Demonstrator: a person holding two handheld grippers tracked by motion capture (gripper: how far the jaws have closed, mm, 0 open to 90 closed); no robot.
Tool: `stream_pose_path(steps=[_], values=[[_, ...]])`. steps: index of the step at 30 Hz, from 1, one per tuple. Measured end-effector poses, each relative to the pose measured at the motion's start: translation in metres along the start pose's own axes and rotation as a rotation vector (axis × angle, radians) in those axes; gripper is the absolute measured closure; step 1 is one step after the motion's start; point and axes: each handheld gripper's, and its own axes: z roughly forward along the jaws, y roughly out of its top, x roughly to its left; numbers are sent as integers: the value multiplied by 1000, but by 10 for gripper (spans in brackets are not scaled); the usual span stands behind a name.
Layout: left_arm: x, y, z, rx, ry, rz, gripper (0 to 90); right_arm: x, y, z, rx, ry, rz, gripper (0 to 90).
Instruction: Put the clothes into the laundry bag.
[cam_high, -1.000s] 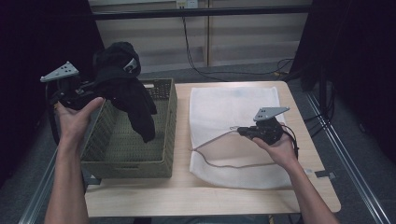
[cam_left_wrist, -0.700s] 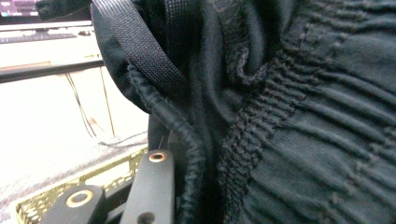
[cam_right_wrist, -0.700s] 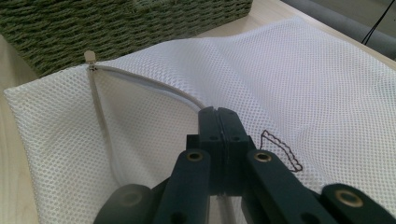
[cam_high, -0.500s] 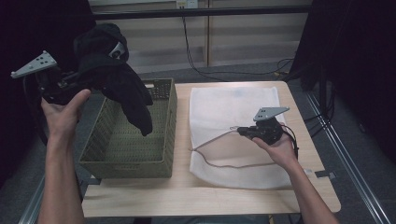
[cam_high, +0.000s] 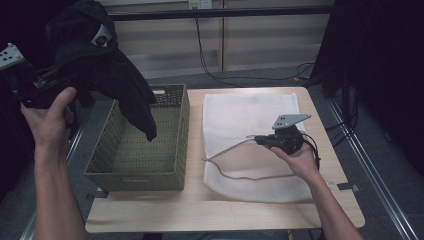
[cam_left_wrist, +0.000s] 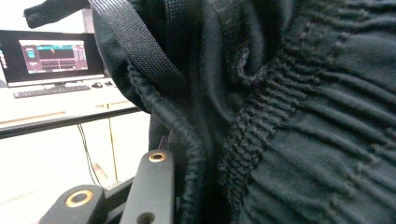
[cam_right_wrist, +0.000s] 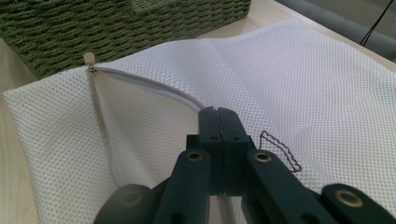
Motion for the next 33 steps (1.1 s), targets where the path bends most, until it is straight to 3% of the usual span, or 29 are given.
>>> stream_pose_path(steps=[4,8,11,22,25,30,33], values=[[-5,9,-8,-42,-8,-2,681,0,0,1,2,2,-2,900],[-10,14,-11,-43,5,17,681,0,0,2,4,2,-3,900],[-17,18,-17,-98,-19,8,681,1,1,2,2,2,-2,900],[-45,39,-26,-158,-53,56,680,2,1,3,4,5,-2,900],[-56,40,-23,-161,-85,70,680,2,1,3,5,4,0,900],[-65,33,-13,-155,-126,59,680,2,2,3,3,6,1,900],[-74,27,-2,-150,-174,53,680,2,2,3,0,12,5,900]])
